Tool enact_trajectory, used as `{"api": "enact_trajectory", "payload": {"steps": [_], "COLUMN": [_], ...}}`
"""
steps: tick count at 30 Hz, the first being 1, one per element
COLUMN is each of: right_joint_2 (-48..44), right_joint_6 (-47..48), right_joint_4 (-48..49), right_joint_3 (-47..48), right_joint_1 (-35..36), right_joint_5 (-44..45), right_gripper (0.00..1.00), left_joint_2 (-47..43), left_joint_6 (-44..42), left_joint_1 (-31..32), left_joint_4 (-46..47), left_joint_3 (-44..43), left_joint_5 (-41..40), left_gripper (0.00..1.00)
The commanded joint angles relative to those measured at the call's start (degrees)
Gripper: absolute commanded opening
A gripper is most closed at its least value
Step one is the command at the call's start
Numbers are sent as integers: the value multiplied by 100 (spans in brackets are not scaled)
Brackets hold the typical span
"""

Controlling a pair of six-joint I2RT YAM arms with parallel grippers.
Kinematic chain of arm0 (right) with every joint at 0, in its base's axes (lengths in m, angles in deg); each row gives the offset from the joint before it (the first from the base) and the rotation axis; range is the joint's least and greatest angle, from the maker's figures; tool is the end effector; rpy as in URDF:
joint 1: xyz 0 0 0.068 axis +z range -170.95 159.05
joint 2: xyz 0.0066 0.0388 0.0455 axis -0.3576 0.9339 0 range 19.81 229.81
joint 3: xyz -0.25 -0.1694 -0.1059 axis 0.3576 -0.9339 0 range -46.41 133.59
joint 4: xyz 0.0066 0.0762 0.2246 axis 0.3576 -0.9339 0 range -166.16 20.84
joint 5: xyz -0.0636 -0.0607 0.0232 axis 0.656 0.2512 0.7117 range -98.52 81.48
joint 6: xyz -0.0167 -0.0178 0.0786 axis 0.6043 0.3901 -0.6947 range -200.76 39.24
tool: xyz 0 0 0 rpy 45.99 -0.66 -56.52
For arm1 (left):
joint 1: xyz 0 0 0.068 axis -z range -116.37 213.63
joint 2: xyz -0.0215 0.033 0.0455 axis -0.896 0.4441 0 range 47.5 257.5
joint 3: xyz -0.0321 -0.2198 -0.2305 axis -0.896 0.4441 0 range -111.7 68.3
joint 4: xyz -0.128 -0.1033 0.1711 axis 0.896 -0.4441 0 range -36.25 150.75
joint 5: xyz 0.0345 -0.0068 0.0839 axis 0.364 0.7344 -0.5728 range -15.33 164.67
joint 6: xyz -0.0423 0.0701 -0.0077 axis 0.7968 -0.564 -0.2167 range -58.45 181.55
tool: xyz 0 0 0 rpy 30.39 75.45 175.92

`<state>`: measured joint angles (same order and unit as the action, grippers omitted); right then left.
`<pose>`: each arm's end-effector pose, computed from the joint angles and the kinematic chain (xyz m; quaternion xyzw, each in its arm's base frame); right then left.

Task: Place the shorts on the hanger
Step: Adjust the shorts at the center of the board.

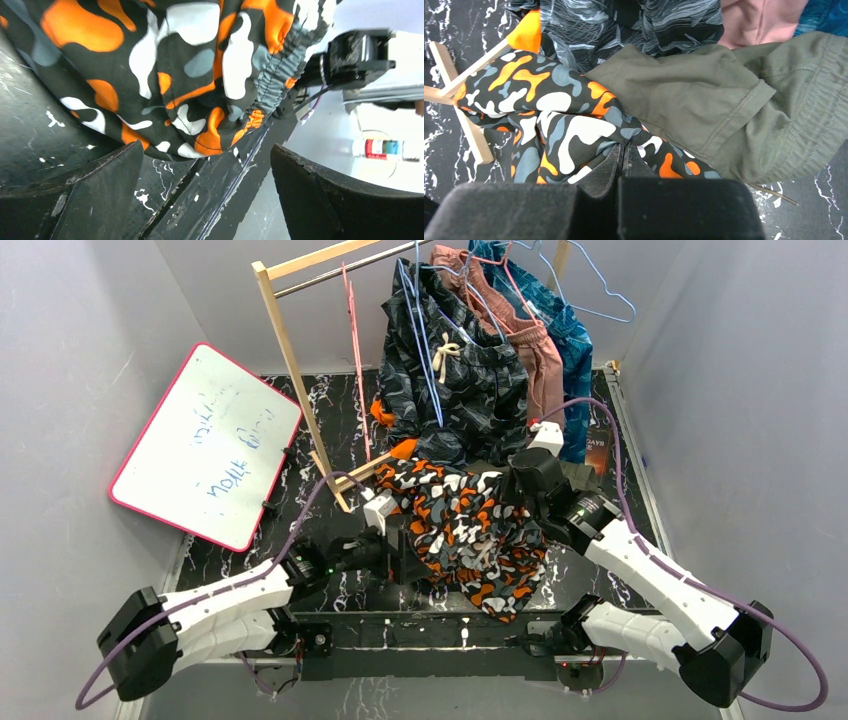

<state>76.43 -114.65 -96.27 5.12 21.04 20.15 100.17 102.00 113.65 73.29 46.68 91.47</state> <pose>0.1623 0.0997 0.3418 0.0594 0.8546 0.1169 0.5025 0.1025 -0.1545 0.2553 0.1520 0.7930 -0.4938 0.3228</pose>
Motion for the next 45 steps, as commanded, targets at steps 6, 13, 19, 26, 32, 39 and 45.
{"api": "enact_trajectory", "payload": {"steps": [6, 13, 19, 26, 32, 39, 45], "right_joint_2": [-78, -232, -540, -938, -1325, -486, -189], "right_joint_6": [-90, -85, 264, 1245, 2166, 2425, 2396], "right_joint_4": [246, 69, -286, -761, -609, -792, -699], "right_joint_3": [84, 115, 290, 752, 1377, 1868, 1714], "right_joint_1": [-65, -75, -77, -66, -71, -67, 26], "right_joint_5": [-345, -359, -423, -1386, -2604, -4526, -4651], "right_gripper": [0, 0, 0, 78, 82, 75, 76], "left_joint_2": [1092, 1811, 1078, -19, -5, 504, 843], "left_joint_6": [-576, -788, -1024, -1428, -1711, -1983, -2023], "left_joint_1": [734, 1069, 1098, 1098, 1100, 1102, 1099], "left_joint_4": [484, 788, 388, -338, -758, -1196, -1344], "left_joint_3": [-346, -624, -717, -1027, -1514, -2304, -2821], "left_joint_5": [-681, -901, -1423, -1768, -1809, -1789, -1884], "left_gripper": [98, 62, 2, 0, 0, 0, 0]}}
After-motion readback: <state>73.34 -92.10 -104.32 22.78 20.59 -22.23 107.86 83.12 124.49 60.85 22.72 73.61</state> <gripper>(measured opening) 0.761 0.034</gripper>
